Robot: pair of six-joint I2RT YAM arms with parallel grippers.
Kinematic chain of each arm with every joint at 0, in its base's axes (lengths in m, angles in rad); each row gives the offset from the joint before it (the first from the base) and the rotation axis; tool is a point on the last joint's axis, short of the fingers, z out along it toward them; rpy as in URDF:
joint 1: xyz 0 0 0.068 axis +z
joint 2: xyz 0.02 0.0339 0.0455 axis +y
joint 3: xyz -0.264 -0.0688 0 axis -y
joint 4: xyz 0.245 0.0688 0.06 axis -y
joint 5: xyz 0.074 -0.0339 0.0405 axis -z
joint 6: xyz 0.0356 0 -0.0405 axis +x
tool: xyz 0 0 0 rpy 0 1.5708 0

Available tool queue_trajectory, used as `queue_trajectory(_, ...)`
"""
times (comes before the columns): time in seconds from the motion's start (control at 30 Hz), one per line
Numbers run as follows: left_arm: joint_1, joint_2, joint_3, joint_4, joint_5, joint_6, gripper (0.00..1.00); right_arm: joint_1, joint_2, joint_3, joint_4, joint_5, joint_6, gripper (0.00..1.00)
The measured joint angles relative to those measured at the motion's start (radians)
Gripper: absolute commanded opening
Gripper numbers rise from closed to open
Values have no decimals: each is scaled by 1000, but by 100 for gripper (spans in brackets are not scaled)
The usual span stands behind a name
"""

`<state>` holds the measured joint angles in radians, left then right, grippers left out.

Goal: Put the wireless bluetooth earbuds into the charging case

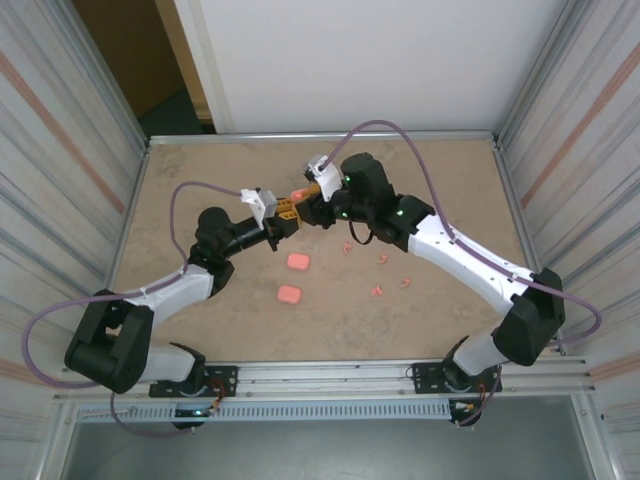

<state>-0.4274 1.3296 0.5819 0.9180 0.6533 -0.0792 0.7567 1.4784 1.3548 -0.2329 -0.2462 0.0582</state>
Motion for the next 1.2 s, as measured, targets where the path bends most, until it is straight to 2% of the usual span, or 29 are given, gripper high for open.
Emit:
queue_trajectory(0.1,0,0,0,0,0,0,0,-37,-5,3,1,-40,40,46)
queue_trajectory(0.23,0,0,0,0,0,0,0,-91,-30,3,2,-94,93,50)
queue_trajectory(0.6,0,-12,-8,0,-8,1,0,-243,-137,-51,-5,-118,220,51)
queue_trajectory(0.93,0,-88,-31,-1,-31,16,0,-408,-172,-140,-258,-34,374,52)
queue_trajectory(1.2,0,-145,-48,-24,-45,39,0,-443,-259,-271,-472,67,454,51)
